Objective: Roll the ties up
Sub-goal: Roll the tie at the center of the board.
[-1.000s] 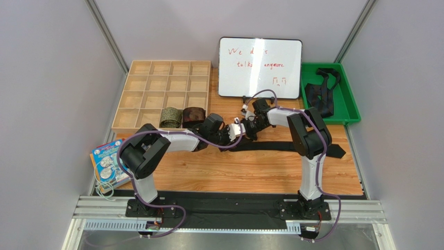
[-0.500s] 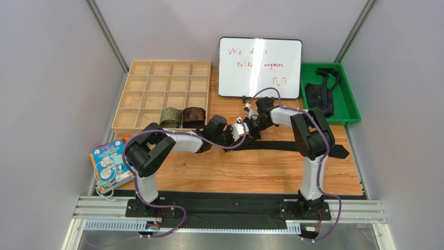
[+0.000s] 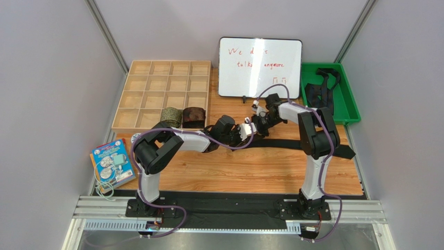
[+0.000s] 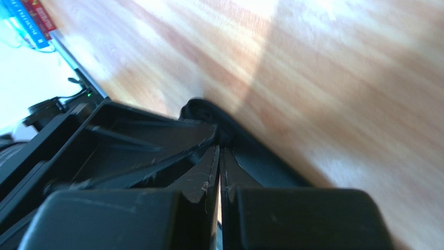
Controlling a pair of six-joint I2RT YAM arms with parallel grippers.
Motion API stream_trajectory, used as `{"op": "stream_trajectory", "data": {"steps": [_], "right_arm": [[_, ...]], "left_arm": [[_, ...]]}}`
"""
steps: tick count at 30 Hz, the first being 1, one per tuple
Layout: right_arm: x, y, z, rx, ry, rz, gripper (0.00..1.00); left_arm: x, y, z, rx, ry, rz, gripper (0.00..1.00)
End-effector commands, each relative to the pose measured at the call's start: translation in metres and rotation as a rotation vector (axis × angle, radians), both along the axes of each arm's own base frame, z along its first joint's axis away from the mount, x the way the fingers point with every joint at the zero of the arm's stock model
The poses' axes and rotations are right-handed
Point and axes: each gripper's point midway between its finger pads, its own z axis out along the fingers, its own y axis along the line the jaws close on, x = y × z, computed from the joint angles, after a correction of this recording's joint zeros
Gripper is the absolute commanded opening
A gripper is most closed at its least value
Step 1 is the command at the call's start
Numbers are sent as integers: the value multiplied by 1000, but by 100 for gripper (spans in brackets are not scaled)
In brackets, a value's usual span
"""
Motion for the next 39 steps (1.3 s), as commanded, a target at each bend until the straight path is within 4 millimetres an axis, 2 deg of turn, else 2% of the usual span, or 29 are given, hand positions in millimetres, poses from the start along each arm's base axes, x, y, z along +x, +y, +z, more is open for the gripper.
{"op": "stream_trajectory", "data": {"steps": [1, 6, 10, 15, 21, 28, 39], "right_arm": [[-7, 12, 69, 178, -27, 49, 7], [-7, 7, 77, 198, -58, 51, 13], [-8, 6, 71, 197, -49, 36, 26], [0, 1, 46, 136, -70, 13, 27], [-4, -6, 17, 82, -79, 36, 33], [1, -3, 12, 82, -123, 44, 38], [7, 8, -4, 84, -141, 70, 38]], "left_arm": [[-60, 93, -114, 435, 263, 46, 31], [-59, 89, -113, 431, 259, 39, 31], [-63, 93, -114, 453, 279, 37, 33], [-64, 92, -113, 450, 279, 30, 33], [-65, 92, -113, 447, 285, 25, 33], [-66, 91, -112, 442, 290, 19, 33], [-68, 90, -111, 435, 291, 9, 33]]}}
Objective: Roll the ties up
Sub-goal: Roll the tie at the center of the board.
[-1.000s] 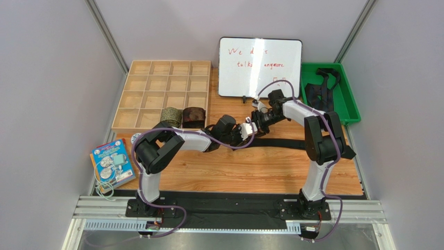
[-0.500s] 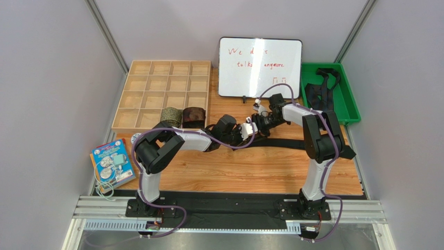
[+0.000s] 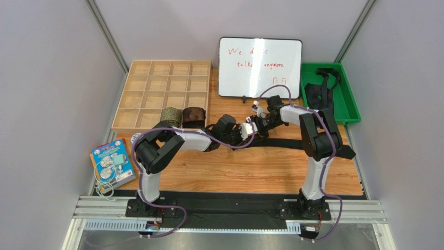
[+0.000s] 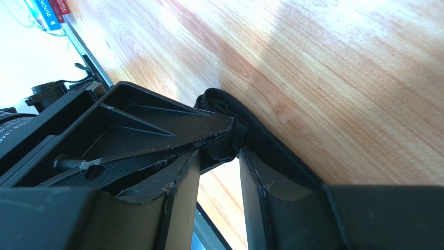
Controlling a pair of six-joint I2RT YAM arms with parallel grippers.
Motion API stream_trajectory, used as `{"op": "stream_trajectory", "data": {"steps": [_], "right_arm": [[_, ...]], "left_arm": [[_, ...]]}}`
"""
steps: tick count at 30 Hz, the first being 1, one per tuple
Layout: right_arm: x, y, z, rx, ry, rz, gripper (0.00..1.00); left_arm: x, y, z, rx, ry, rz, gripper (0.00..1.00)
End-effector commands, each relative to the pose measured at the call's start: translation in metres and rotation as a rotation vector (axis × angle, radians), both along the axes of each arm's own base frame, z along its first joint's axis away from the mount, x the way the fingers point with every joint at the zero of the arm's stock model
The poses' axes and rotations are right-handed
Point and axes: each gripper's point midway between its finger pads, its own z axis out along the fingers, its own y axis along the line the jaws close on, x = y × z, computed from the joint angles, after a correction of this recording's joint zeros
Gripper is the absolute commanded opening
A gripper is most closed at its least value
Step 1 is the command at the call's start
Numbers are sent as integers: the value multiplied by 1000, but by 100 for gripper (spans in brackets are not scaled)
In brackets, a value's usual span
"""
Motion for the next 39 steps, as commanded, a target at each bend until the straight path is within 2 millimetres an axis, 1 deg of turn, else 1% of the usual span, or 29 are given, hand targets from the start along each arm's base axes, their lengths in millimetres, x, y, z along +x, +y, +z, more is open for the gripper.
{"op": "stream_trajectory", "data": {"steps": [1, 2, 3, 5, 6, 7, 8, 9, 11, 12, 13, 14, 16, 17, 18, 19, 20, 21, 22, 24, 25, 27, 29, 30, 32, 34, 35, 37, 39], "right_arm": [[11, 8, -12, 0, -69, 32, 31], [10, 8, -13, -3, -65, 32, 25], [8, 8, -15, -5, -56, 31, 12], [3, 5, -21, -14, -30, 36, 2], [1, 4, -22, -17, -16, 33, 0], [-2, 2, -25, -19, 4, 31, 0], [-5, 0, -29, -24, 25, 32, 0], [-6, -4, -33, -31, 40, 24, 0], [-7, -12, -40, -42, 79, 7, 0], [-8, -14, -42, -46, 90, 4, 0], [-7, -17, -45, -55, 99, -2, 0], [-8, -21, -49, -59, 124, -11, 0], [-9, -25, -52, -59, 155, -26, 0], [-5, -28, -52, -58, 156, -34, 0], [-4, -29, -55, -59, 169, -42, 0], [-5, -29, -55, -53, 183, -48, 0], [-3, -30, -55, -50, 187, -52, 0], [-4, -30, -58, -47, 203, -49, 0], [-5, -30, -58, -44, 216, -50, 0], [-7, -32, -61, -39, 234, -55, 0], [-9, -32, -61, -35, 248, -57, 0], [-8, -35, -62, -30, 255, -64, 0], [-9, -37, -63, -3, 275, -67, 0], [-8, -37, -63, 9, 280, -66, 0], [-11, -38, -67, 20, 314, -64, 0], [-13, -40, -71, 19, 332, -66, 0], [-13, -38, -70, 25, 334, -65, 0], [-13, -40, -73, 3, 337, -70, 0], [-14, -40, -72, 2, 349, -77, 0]], "left_arm": [[-67, 94, -110, 425, 285, 21, 33], [-68, 94, -110, 426, 286, 21, 33], [-67, 93, -110, 423, 286, 23, 34], [-67, 92, -107, 412, 283, 21, 36], [-65, 91, -106, 404, 276, 24, 37], [-67, 92, -105, 399, 278, 22, 40], [-64, 91, -100, 383, 271, 27, 43], [-65, 89, -98, 368, 273, 24, 49], [-59, 81, -88, 316, 252, 25, 55], [-58, 82, -85, 305, 248, 29, 60], [-55, 83, -83, 288, 249, 48, 62], [-49, 77, -72, 243, 229, 47, 64], [-45, 78, -66, 214, 226, 67, 68], [-42, 72, -56, 163, 213, 60, 70], [-44, 73, -54, 147, 217, 59, 72], [-36, 69, -41, 94, 191, 70, 73], [-37, 67, -35, 55, 196, 54, 73], [-41, 70, -35, 36, 199, 52, 76], [-35, 66, -23, -11, 169, 52, 77], [-40, 66, -18, -55, 177, 38, 78], [-35, 62, -6, -103, 142, 32, 78], [-39, 59, -2, -139, 143, 5, 78], [-39, 49, 7, -198, 136, -21, 78], [-36, 45, 9, -212, 132, -23, 78], [-32, 36, 9, -241, 133, -36, 76], [-29, 30, 3, -263, 127, -38, 75], [-27, 27, 4, -270, 119, -35, 75], [-27, 20, -1, -281, 115, -32, 75], [-29, 13, -1, -289, 99, -35, 74]]}}
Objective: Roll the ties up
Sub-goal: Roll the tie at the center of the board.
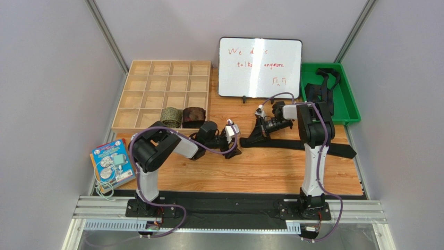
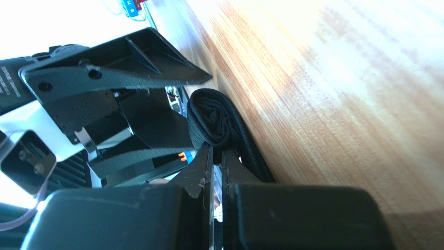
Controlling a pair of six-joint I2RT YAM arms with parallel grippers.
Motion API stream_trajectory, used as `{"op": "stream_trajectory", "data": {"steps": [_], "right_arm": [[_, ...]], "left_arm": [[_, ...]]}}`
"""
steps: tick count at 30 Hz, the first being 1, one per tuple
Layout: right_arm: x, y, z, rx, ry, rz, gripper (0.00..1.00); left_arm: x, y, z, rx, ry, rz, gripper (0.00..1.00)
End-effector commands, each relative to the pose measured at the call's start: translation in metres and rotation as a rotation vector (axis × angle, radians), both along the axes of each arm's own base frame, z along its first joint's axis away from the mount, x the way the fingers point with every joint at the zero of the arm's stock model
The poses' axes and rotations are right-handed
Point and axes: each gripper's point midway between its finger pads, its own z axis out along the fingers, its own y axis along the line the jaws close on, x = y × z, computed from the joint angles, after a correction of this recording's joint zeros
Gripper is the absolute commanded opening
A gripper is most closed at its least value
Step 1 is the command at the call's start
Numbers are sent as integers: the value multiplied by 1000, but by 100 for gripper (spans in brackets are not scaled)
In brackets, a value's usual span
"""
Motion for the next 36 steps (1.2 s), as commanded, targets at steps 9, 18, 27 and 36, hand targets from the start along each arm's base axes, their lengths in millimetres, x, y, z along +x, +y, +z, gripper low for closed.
{"op": "stream_trajectory", "data": {"steps": [9, 18, 27, 36], "right_arm": [[-30, -26, -60, -238, 161, 1, 0], [-56, -11, -53, -209, 163, 85, 0], [-87, -5, -45, -189, 154, 167, 0], [-69, 5, -35, -153, 110, 135, 0]], "left_arm": [[-10, -27, -9, 0, -76, 18, 68], [-24, 7, -2, 56, -44, 97, 71], [-34, 7, -4, 34, -46, 58, 77], [-37, -14, -3, -1, -48, 3, 73]]}}
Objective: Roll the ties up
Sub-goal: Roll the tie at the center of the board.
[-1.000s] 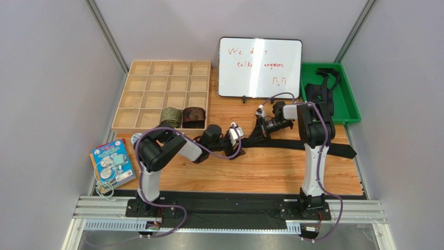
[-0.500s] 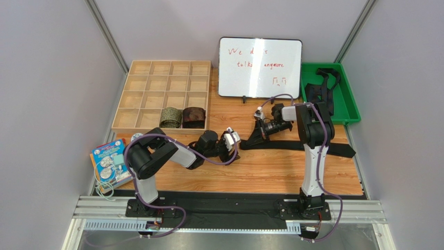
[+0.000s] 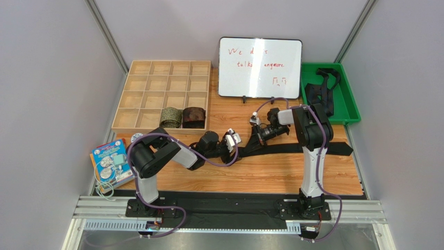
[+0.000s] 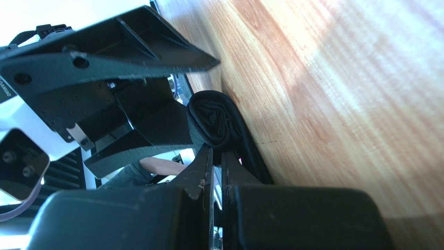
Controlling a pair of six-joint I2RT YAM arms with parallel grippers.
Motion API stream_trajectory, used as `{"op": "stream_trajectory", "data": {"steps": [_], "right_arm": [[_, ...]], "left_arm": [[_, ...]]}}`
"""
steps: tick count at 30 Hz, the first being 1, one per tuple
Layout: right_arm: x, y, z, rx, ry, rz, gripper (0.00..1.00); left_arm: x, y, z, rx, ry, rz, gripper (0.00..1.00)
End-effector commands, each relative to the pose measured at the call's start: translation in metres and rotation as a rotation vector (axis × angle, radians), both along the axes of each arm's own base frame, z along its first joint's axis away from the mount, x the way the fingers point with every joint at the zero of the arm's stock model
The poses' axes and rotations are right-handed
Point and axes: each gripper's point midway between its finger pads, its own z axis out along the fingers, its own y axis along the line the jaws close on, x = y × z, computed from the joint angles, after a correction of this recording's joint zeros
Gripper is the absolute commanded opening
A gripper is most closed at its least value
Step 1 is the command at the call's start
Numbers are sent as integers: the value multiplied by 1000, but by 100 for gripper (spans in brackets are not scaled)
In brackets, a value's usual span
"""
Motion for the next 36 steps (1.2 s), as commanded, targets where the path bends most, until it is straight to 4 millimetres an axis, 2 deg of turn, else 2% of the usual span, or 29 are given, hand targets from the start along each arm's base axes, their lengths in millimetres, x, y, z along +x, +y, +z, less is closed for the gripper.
{"op": "stream_trajectory", "data": {"steps": [1, 5, 6, 8, 12, 15, 17, 21, 26, 29, 32, 33, 34, 35, 36], "right_arm": [[-18, -12, -35, -197, 103, 17, 0], [-17, -10, -32, -180, 103, 12, 0], [-16, -10, -30, -177, 98, 12, 0], [-16, -10, -28, -175, 92, 11, 0], [-9, -16, -20, -186, 59, 16, 0], [-2, -25, -16, -216, 29, 20, 0], [4, -30, -11, -245, -9, 38, 0], [11, -37, -6, -304, -66, 55, 0], [13, -43, -16, -378, -94, 80, 0], [13, -43, -28, -417, -105, 87, 0], [16, -47, -39, -460, -111, 77, 0], [17, -48, -41, -474, -115, 76, 0], [17, -50, -44, -485, -116, 78, 0], [18, -55, -48, -516, -121, 79, 0], [18, -56, -50, -529, -121, 79, 0]], "left_arm": [[-14, -16, -1, -22, 22, -73, 72], [-13, -17, -10, 19, 30, -58, 58], [-8, -17, -11, 35, 26, -37, 50], [-6, -10, -19, 88, 37, -21, 44], [-12, 1, -23, 146, 46, -27, 32], [-19, 10, -25, 184, 61, -34, 26], [-22, 17, -29, 223, 80, -34, 25], [-21, 22, -25, 281, 80, -40, 22], [-20, 31, -21, 346, 80, -35, 25], [-17, 28, -14, 326, 73, -20, 35], [-19, 24, -8, 269, 84, -16, 57], [-23, 25, -10, 255, 100, -23, 59], [-20, 21, -2, 205, 91, -24, 62], [-24, 17, 1, 168, 99, -52, 67], [-29, 19, -2, 151, 109, -50, 70]]}}
